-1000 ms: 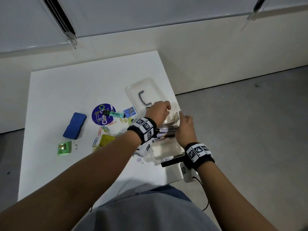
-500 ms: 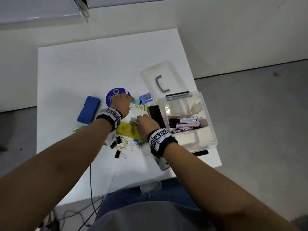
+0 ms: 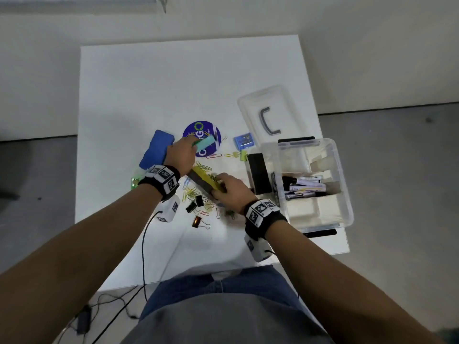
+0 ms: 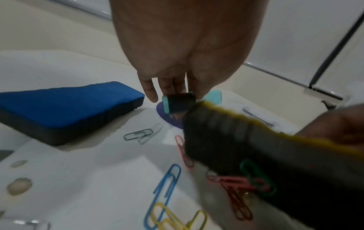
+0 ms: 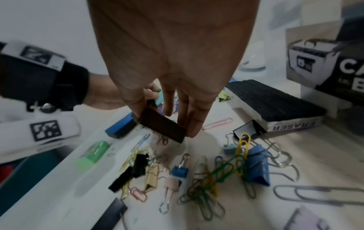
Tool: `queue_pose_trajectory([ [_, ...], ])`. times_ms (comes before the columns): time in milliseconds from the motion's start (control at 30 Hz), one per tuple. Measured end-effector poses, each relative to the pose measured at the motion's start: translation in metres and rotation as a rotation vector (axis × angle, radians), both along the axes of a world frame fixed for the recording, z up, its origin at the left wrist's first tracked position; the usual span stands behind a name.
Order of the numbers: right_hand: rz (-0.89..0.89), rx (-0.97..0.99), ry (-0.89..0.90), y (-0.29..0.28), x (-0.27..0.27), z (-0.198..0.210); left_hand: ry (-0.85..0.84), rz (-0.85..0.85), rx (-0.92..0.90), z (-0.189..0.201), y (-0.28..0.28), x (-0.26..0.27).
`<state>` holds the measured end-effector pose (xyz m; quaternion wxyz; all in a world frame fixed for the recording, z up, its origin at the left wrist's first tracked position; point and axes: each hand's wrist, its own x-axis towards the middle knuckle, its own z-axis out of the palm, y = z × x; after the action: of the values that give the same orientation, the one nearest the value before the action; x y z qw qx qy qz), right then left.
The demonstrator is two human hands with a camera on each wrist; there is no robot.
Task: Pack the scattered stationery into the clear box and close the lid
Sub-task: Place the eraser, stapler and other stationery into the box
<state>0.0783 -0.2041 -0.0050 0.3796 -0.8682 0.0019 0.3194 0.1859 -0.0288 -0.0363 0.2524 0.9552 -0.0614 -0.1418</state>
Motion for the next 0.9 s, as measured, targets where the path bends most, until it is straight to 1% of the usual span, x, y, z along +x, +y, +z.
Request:
queue_pose_trajectory([
  [33,0.002,-0.022,-0.034,-0.001,0.001,0.002,0.002,0.019,-0.034,0.002,0.004,0.000],
  [100,-0.030,-0.148,-0.204,-0.007,0.001,0.004,0.011,0.039,-0.083,0.004,0.010,0.000],
  [167,-0.191,-0.313,-0.356,-0.017,0.002,0.002,0.023,0.043,-0.066,0.005,0.013,-0.002],
  [200,-0.274,-0.402,-0.387,-0.021,0.003,-0.001,0.028,0.041,-0.039,0.004,0.014,-0.004],
  [267,-0.347,-0.538,-0.340,-0.025,0.005,-0.008,0.020,0.014,0.019,0.001,0.013,-0.011],
  [333,-0.323,-0.600,-0.265,-0.023,0.006,-0.014,-0.012,-0.033,0.080,-0.001,0.010,-0.017],
  [400,-0.279,-0.644,-0.244,-0.022,0.008,-0.016,-0.034,-0.089,0.153,-0.003,0.003,-0.022],
  [467,-0.259,-0.618,-0.224,-0.024,0.010,-0.017,-0.008,-0.123,0.243,-0.004,-0.004,-0.025],
  [533,-0.251,-0.564,-0.165,-0.025,0.010,-0.021,0.022,-0.126,0.310,-0.007,-0.007,-0.027],
  [633,-0.322,-0.450,-0.097,-0.028,0.007,-0.027,0.032,-0.102,0.345,-0.011,-0.007,-0.026],
  [667,-0.382,-0.370,-0.098,-0.030,0.006,-0.026,0.040,-0.092,0.334,-0.010,-0.007,-0.026],
  [767,-0.623,-0.041,-0.157,-0.030,0.002,-0.024,0.028,-0.035,0.266,-0.002,-0.006,-0.026],
  [800,-0.664,0.016,-0.158,-0.029,0.000,-0.022,0.017,-0.012,0.232,0.003,-0.006,-0.027],
  [833,-0.664,0.020,-0.154,-0.027,-0.002,-0.021,0.008,0.011,0.191,0.008,-0.007,-0.028],
  [900,-0.602,-0.039,-0.138,-0.025,-0.005,-0.016,-0.014,0.033,0.089,0.018,-0.012,-0.029],
])
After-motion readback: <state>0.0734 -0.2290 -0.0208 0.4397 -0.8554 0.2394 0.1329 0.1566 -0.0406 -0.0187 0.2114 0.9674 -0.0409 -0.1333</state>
